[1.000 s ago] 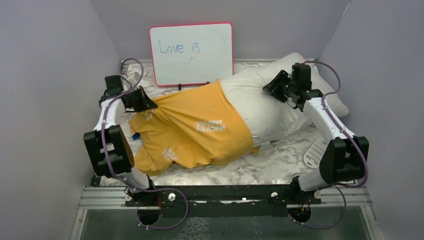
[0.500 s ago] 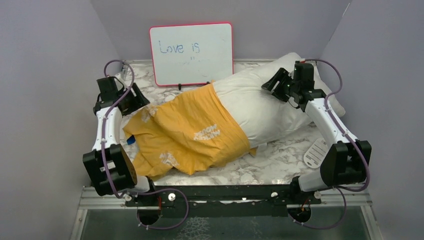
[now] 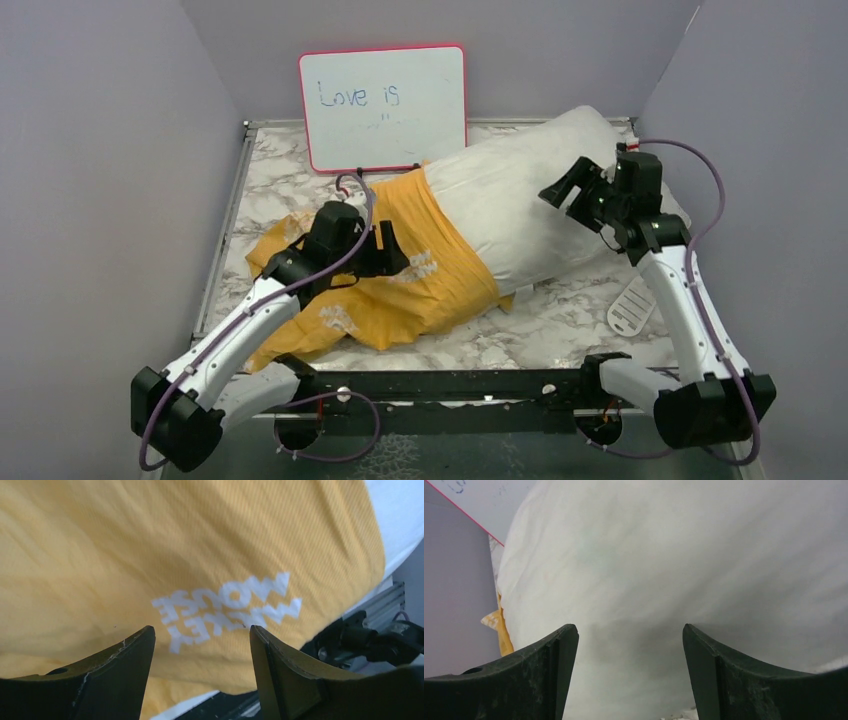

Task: Remove the pillowcase from the pillow
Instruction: Remove the pillow from the pillowcase.

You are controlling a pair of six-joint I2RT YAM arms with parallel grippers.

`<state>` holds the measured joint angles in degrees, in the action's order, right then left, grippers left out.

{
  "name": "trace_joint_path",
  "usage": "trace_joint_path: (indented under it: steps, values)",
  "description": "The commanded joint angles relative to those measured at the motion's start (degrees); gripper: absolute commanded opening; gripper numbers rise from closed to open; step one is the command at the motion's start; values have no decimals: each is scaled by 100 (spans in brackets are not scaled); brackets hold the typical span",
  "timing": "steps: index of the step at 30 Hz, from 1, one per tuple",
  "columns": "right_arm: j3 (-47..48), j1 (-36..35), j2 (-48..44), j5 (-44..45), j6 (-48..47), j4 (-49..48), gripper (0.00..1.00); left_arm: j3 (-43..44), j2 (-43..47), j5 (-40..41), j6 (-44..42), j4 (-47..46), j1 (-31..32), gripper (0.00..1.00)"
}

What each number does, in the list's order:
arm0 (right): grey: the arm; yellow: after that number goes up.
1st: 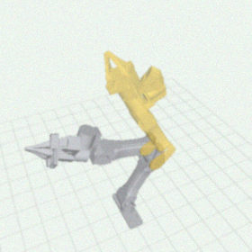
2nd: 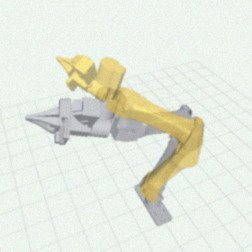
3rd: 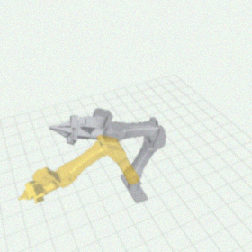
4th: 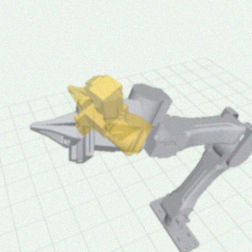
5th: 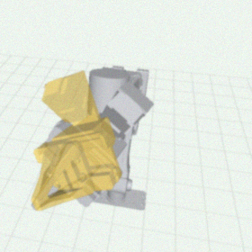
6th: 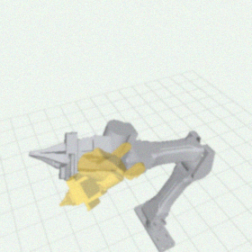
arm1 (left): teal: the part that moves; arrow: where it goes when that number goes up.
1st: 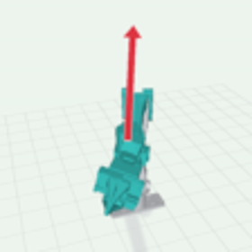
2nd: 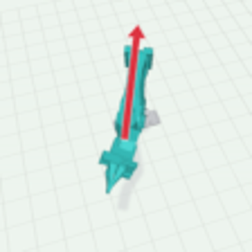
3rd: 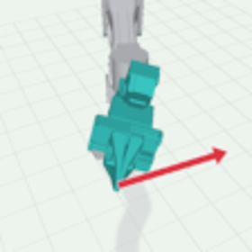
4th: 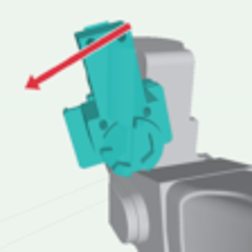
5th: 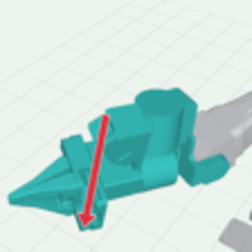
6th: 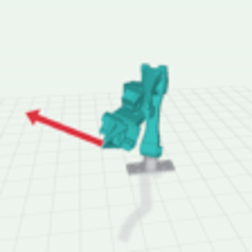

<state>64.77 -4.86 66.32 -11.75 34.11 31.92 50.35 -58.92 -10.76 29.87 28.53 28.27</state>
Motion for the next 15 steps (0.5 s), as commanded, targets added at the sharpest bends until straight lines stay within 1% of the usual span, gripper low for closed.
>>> trace_joint_path:
  steps: [1,6,8,10,13,14,15]
  values:
    - [-603,29,-904,663,669,775,81,-506,724,827,1645,206,660,73]
    - [-1135,30,-1772,617,1232,1002,82,-1306,1308,804,2837,421,1137,73]
    - [-1237,24,-1952,627,1318,1106,82,-1686,1625,806,3461,399,1386,74]
    - [-1283,29,-2062,658,1353,1177,83,-1987,1957,925,3901,403,1664,75]
    - [-1295,34,-2134,655,1388,1229,83,-2383,2449,947,4525,395,1835,77]
    - [-1287,30,-2140,634,1376,1229,83,-2495,2624,945,4668,390,1855,96]
    - [-1276,36,-2142,623,1374,1228,83,-2615,2745,925,4820,385,1875,98]
